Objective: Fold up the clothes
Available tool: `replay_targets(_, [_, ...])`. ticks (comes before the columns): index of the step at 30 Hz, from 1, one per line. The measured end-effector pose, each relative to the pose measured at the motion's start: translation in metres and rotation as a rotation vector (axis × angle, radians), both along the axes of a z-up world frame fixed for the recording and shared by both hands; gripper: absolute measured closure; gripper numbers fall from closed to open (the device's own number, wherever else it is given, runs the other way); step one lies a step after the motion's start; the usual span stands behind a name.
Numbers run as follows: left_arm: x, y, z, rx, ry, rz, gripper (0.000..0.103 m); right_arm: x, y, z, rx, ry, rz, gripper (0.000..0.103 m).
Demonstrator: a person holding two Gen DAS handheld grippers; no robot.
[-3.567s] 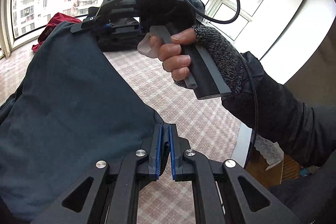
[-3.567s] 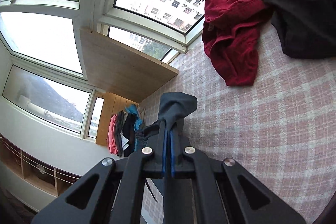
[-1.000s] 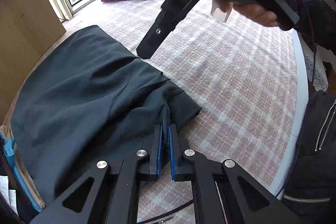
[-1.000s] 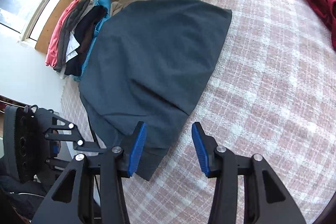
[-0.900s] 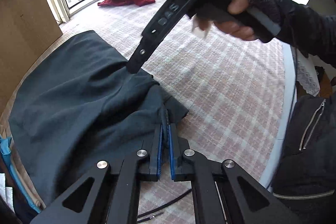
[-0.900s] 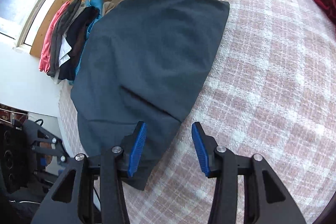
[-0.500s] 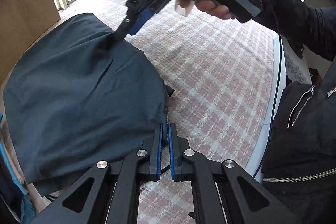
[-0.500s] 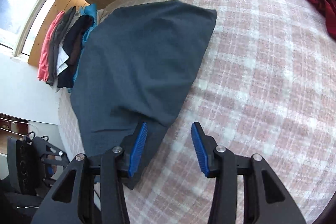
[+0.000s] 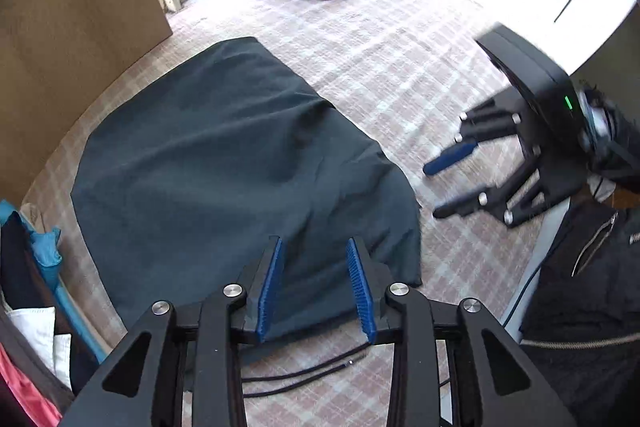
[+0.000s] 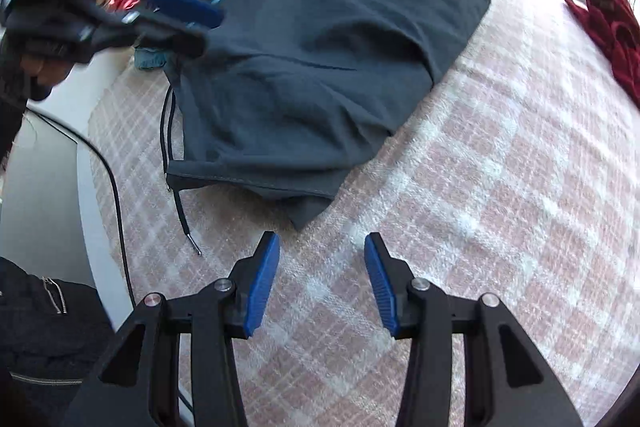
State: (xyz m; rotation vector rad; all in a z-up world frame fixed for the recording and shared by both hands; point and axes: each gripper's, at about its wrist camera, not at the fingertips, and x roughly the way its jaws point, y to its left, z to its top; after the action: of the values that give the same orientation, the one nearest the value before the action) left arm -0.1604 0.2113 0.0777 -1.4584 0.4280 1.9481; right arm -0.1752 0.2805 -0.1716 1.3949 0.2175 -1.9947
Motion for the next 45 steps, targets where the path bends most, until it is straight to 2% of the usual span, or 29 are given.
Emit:
replay_targets(1, [-0.015, -0.005, -0.001, 0.018, -0.025, 0.030, 0.069, -0.001, -0.004, 0.000, 0.010, 0.036, -0.002, 0.059])
replay_targets(2, [-0.027, -0.010, -0.003, 0.032, -0.050, 0.047, 0.064, -0.002, -0.007, 0.000, 0.013, 0.061, -0.004, 0.059])
replay_targets(3, [-0.039, -0.013, -0.007, 0.045, -0.073, 0.053, 0.060, -0.004, -0.009, -0.001, -0.004, 0.058, -0.005, 0.059])
replay_targets(4, [-0.049, -0.017, -0.011, 0.047, -0.090, 0.063, 0.058, -0.007, -0.011, -0.002, -0.022, 0.055, -0.005, 0.068])
replay_targets(6, [-0.063, -0.026, -0.022, 0.026, -0.106, 0.098, 0.058, -0.012, -0.014, -0.004, -0.051, 0.052, -0.006, 0.099])
replay_targets(10, [-0.082, -0.039, -0.047, 0.012, -0.150, 0.156, 0.058, 0.005, -0.016, 0.004, -0.035, 0.091, 0.042, 0.099])
replay_targets(13, [-0.086, -0.041, -0.069, -0.017, -0.158, 0.159, 0.057, 0.020, -0.017, -0.001, 0.032, 0.061, 0.117, 0.101])
replay_targets(15, [-0.084, -0.044, -0.072, 0.005, -0.161, 0.170, 0.057, 0.023, -0.015, -0.003, 0.073, 0.034, 0.156, 0.101])
replay_targets(17, [-0.077, -0.044, -0.063, 0.028, -0.145, 0.169, 0.057, 0.020, -0.003, 0.004, 0.040, -0.009, 0.158, 0.101])
replay_targets(18, [-0.065, -0.039, -0.054, 0.051, -0.130, 0.147, 0.057, 0.014, 0.006, 0.011, 0.009, -0.027, 0.141, 0.100])
replay_targets(20, [-0.041, -0.028, -0.035, 0.098, -0.101, 0.103, 0.057, -0.012, 0.027, 0.026, -0.045, -0.036, 0.030, 0.090])
replay_targets(21, [-0.029, -0.023, -0.026, 0.121, -0.087, 0.081, 0.057, -0.032, 0.040, 0.030, -0.080, -0.048, -0.044, 0.076])
replay_targets(22, [-0.017, -0.018, -0.017, 0.144, -0.072, 0.059, 0.052, -0.054, 0.052, 0.034, -0.116, -0.047, -0.113, 0.069])
replay_targets(23, [-0.002, -0.008, -0.011, 0.151, -0.055, 0.023, 0.046, -0.076, 0.064, 0.036, -0.145, -0.042, -0.177, 0.069])
replay_targets(25, [0.034, 0.027, -0.010, 0.109, -0.009, -0.094, 0.045, -0.119, 0.075, 0.034, -0.144, -0.027, -0.269, 0.069])
replay_targets(27, [0.070, 0.064, -0.018, 0.031, 0.052, -0.228, 0.045, -0.162, 0.073, 0.028, -0.145, -0.043, -0.319, 0.069])
replay_targets(29, [0.099, 0.097, -0.032, -0.084, 0.128, -0.362, 0.045, -0.196, 0.068, 0.020, -0.146, -0.082, -0.335, 0.069])
replay_targets(32, [0.115, 0.125, -0.057, -0.257, 0.222, -0.503, 0.045, -0.226, 0.061, 0.005, -0.119, -0.132, -0.320, 0.069])
replay_targets(34, [0.111, 0.135, -0.071, -0.344, 0.250, -0.529, 0.045, -0.234, 0.057, -0.002, -0.114, -0.146, -0.323, 0.069])
replay_targets(36, [0.103, 0.134, -0.081, -0.384, 0.246, -0.523, 0.045, -0.241, 0.050, -0.006, -0.113, -0.149, -0.319, 0.069])
replay_targets(37, [0.099, 0.132, -0.084, -0.384, 0.232, -0.519, 0.047, -0.243, 0.048, -0.008, -0.117, -0.151, -0.313, 0.069])
replay_targets(39, [0.091, 0.129, -0.085, -0.353, 0.187, -0.510, 0.059, -0.248, 0.042, -0.011, -0.136, -0.155, -0.304, 0.069])
replay_targets(41, [0.084, 0.123, -0.086, -0.345, 0.183, -0.500, 0.086, -0.249, 0.031, -0.015, -0.136, -0.155, -0.278, 0.085])
replay_targets(42, [0.080, 0.120, -0.085, -0.332, 0.172, -0.495, 0.092, -0.250, 0.027, -0.016, -0.136, -0.156, -0.267, 0.095])
replay_targets(43, [0.077, 0.117, -0.082, -0.306, 0.148, -0.491, 0.099, -0.251, 0.026, -0.016, -0.135, -0.157, -0.261, 0.095])
replay_targets(45, [0.072, 0.110, -0.078, -0.264, 0.116, -0.484, 0.099, -0.253, 0.026, -0.012, -0.148, -0.156, -0.257, 0.097])
